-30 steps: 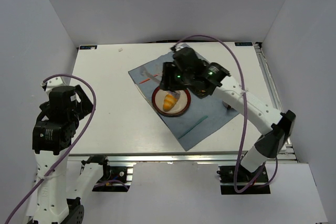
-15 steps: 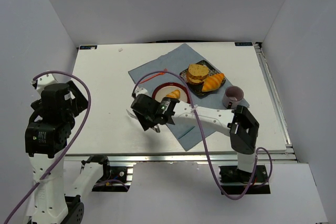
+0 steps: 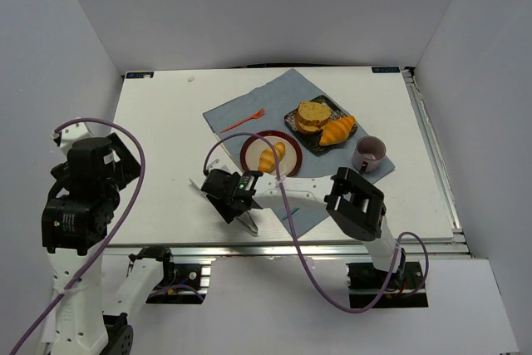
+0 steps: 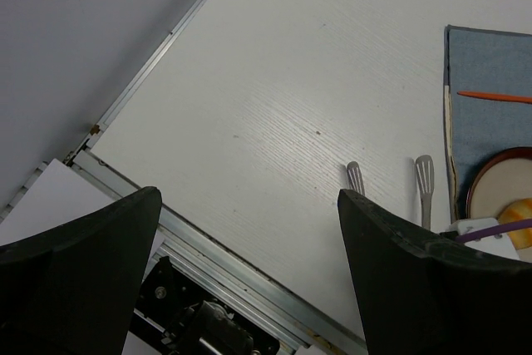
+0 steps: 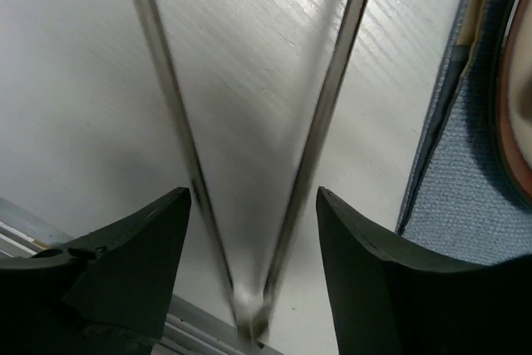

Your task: Place the bread

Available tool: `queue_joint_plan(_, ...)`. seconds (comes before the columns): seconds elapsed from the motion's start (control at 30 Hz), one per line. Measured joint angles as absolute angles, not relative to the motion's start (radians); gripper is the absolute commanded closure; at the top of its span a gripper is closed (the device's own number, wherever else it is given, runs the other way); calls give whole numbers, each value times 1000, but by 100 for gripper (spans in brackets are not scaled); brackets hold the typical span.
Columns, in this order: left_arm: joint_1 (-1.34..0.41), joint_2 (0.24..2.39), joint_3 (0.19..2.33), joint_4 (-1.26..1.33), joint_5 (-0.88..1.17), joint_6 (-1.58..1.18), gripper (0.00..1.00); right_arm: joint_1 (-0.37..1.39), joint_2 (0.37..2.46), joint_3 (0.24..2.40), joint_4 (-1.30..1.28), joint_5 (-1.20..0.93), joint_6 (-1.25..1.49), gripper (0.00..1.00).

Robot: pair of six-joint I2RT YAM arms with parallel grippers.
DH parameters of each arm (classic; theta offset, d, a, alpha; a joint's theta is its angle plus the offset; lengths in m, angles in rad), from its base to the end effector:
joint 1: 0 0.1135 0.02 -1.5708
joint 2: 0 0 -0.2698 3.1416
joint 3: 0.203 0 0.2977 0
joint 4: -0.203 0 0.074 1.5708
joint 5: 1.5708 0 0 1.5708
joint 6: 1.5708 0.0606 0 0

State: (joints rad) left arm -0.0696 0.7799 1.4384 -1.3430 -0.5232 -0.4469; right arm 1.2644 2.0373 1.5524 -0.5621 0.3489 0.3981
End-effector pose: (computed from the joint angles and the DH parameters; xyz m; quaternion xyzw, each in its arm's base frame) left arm 0.1219 0.0219 0.4491 -0.2726 0.8364 0.1201 0.4601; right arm 0.1684 0.4636 0.1583 -0.3585 0.8823 0.0754 0.2957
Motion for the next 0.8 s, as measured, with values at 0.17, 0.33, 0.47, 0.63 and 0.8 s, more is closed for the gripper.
queue_joint_plan(0.17, -70, 778, 1432, -1343, -523, -450, 2, 1264, 2058, 1552, -565, 333, 387, 21)
queue_joint_plan(0.33, -70, 776, 1423, -1343, -523, -449, 2, 1266, 2056, 1567, -582, 331, 382, 15)
queue_joint_plan(0.47, -70, 776, 1421, -1343, -523, -449, 2, 1271, 2010, 1628, -630, 353, 382, 11)
queue_joint_plan(0.63, -70, 776, 1421, -1343, -524, -448, 2, 1254, 1743, 1611, -656, 428, 442, 11)
queue_joint_plan(0.8, -70, 775, 1420, -1342, -523, -446, 2, 1019, 1223, 1267, -632, 518, 582, 11)
